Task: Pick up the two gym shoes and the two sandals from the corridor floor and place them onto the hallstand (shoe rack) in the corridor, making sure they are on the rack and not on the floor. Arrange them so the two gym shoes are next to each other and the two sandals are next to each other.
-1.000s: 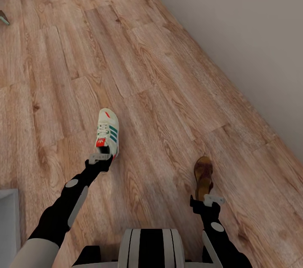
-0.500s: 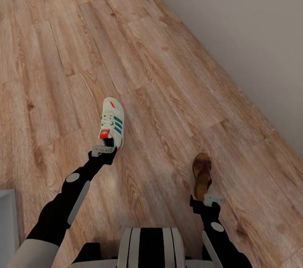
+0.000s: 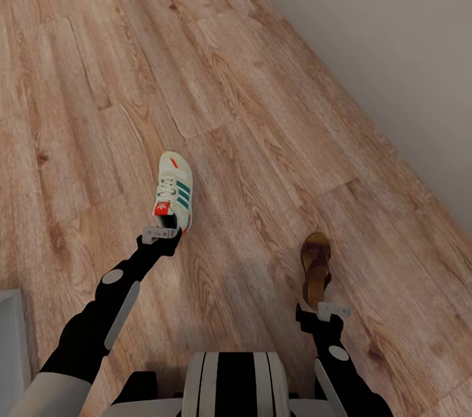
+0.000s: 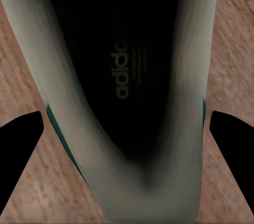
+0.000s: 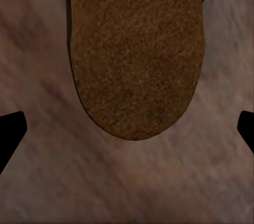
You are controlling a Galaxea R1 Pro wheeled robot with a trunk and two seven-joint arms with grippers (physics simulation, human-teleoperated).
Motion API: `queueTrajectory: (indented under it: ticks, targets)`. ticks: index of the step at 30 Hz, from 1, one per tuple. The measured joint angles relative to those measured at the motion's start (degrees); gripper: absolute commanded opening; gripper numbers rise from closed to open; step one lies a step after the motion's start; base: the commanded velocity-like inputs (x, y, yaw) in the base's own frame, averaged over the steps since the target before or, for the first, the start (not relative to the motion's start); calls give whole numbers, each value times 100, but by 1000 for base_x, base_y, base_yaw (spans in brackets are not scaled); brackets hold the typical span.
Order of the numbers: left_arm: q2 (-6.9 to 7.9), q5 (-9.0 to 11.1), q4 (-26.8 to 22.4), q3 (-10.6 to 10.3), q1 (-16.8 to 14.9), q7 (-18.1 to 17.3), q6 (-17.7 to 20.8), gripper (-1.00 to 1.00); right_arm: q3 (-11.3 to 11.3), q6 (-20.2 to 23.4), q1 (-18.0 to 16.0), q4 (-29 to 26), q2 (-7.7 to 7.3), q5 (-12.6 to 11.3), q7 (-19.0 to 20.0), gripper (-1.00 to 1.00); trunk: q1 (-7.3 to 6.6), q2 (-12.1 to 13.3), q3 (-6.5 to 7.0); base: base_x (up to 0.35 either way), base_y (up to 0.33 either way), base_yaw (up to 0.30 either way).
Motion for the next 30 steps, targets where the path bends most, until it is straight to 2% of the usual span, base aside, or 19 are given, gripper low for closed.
queueTrajectory:
  ticks: [8,15,30]
  targets:
    - [-8,5,20,-7,32,2,-4,-100,-4,0,0,0,0,0,-2,100,0,0,-24,3,0,0]
    - [-9,3,-2,-7,90,17,-8,-100,-8,0,0,0,0,0,-5,100,-1,0,-25,149,0,0]
    - [-9,3,8,-13,131,8,-16,-100,-17,0,0,0,0,0,-7,100,0,0,-25,7,0,0]
